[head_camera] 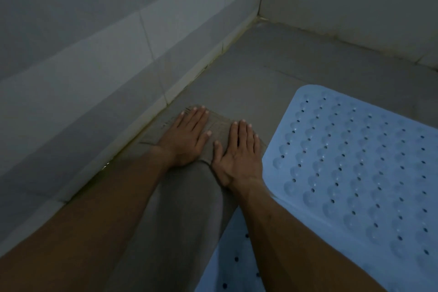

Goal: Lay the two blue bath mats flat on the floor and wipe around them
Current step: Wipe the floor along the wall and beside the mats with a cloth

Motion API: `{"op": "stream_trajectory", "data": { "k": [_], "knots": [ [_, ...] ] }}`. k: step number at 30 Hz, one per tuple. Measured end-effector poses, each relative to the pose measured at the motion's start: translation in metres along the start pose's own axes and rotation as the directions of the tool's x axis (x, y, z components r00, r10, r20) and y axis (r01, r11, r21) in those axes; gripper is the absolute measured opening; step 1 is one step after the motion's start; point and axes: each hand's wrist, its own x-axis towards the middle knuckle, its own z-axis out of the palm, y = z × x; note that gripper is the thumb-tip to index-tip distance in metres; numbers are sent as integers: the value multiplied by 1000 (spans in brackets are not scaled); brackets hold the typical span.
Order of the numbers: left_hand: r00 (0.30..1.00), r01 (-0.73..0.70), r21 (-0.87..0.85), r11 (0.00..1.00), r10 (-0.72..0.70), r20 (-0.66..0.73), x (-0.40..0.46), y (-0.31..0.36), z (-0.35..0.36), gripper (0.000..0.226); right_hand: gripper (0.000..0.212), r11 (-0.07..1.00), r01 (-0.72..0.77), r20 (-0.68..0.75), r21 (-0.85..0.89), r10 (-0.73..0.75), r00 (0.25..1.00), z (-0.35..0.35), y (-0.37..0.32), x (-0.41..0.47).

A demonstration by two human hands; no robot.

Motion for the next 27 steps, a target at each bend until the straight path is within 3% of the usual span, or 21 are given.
{"op": "stream_trajectory", "data": {
  "k": [13,23,27],
  "knots": [
    [995,63,-14,998,-62,83,139,24,-10,64,75,998,52,23,-34,-51,998,-28,69,134],
    [993,76,-11,997,-74,94,155,32,-17,63,75,997,76,25,7,-76,997,-37,80,154],
    [994,70,-35,997,-66,92,153,32,-21,62,74,996,88,-67,13,-87,994,-35,79,150]
  ]
}}
